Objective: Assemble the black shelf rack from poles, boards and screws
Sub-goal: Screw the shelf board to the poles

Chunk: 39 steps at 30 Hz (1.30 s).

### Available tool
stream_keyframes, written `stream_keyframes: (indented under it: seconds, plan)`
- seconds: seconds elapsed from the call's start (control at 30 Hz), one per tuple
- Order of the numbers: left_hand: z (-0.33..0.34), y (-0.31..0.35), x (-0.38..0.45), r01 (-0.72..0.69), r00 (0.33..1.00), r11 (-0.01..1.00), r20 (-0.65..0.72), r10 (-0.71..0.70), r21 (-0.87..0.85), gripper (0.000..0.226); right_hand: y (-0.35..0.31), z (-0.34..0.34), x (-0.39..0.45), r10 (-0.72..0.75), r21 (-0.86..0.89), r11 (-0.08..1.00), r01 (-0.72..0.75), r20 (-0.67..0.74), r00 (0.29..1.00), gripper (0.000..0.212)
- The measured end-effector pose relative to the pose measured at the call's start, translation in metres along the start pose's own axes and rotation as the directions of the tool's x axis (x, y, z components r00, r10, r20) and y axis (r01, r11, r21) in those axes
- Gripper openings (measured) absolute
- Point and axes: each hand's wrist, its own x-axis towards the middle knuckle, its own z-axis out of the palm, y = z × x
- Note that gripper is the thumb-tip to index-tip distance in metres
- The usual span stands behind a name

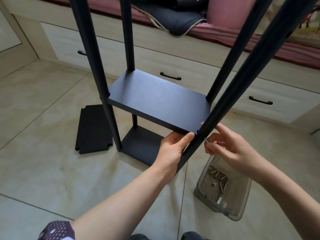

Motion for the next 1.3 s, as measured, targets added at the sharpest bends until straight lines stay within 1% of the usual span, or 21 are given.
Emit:
stream_keyframes:
  seconds: [0.17, 0.33, 0.43, 0.5, 0.57, 0.63, 0.7, 0.77, 0.87, 0.97, 1.13, 1.2, 1.3]
  plan:
    - [0.002, -0.007, 0.002, -0.05, 0.999, 0.997, -0.01, 0.049, -0.062, 0.034, 0.002, -0.002, 0.001, -0.019, -0.057, 0.998, 0.02, 0.014, 1.0, 0.047]
    - [0.001, -0.01, 0.003, -0.056, 0.998, 0.997, -0.001, 0.056, -0.058, 0.037, 0.005, -0.001, -0.002, -0.008, -0.093, 0.996, 0.005, -0.033, 0.999, 0.051]
    - [0.0, -0.012, 0.004, -0.066, 0.998, 0.996, 0.004, 0.066, -0.059, 0.036, 0.004, 0.0, -0.003, -0.01, -0.09, 0.996, 0.006, -0.034, 0.999, 0.053]
    - [-0.001, -0.013, 0.004, -0.069, 0.997, 0.996, 0.015, 0.07, -0.062, 0.031, 0.004, -0.001, -0.001, 0.004, -0.041, 0.999, -0.005, -0.011, 1.0, 0.054]
    - [0.0, -0.013, 0.004, -0.067, 0.997, 0.995, 0.021, 0.069, -0.075, 0.025, 0.001, -0.002, 0.001, 0.029, 0.071, 0.997, -0.031, 0.038, 0.999, 0.051]
    - [0.0, -0.01, 0.006, -0.072, 0.997, 0.991, 0.004, 0.073, -0.117, 0.029, -0.001, -0.002, 0.0, -0.001, 0.133, 0.991, -0.009, 0.078, 0.997, 0.043]
    - [-0.001, -0.005, 0.01, -0.057, 0.998, 0.982, -0.009, 0.057, -0.178, 0.035, -0.003, -0.001, -0.005, -0.03, 0.14, 0.99, 0.016, 0.098, 0.995, 0.038]
    - [-0.005, -0.003, 0.013, -0.045, 0.999, 0.977, 0.01, 0.049, -0.208, 0.034, -0.003, 0.0, -0.007, -0.019, 0.123, 0.992, 0.008, 0.089, 0.996, 0.039]
    - [-0.007, -0.004, 0.013, -0.047, 0.998, 0.978, 0.029, 0.054, -0.203, 0.038, -0.002, 0.004, -0.003, -0.031, 0.096, 0.995, 0.026, 0.054, 0.998, 0.041]
    - [-0.006, -0.004, 0.012, -0.053, 0.998, 0.978, 0.021, 0.059, -0.201, 0.035, -0.001, 0.007, 0.0, -0.04, 0.022, 0.999, 0.039, 0.024, 0.999, 0.046]
    - [-0.005, -0.004, 0.013, -0.049, 0.999, 0.986, -0.015, 0.047, -0.162, 0.03, 0.004, 0.007, 0.0, -0.07, -0.132, 0.989, 0.06, -0.072, 0.995, 0.045]
    - [-0.006, -0.004, 0.013, -0.046, 0.999, 0.988, -0.031, 0.042, -0.148, 0.035, 0.003, 0.008, 0.004, -0.1, -0.188, 0.979, 0.079, -0.106, 0.989, 0.045]
    - [-0.006, -0.003, 0.012, -0.044, 0.999, 0.989, -0.033, 0.04, -0.138, 0.045, 0.001, 0.01, 0.011, -0.134, -0.162, 0.98, 0.115, -0.113, 0.984, 0.046]
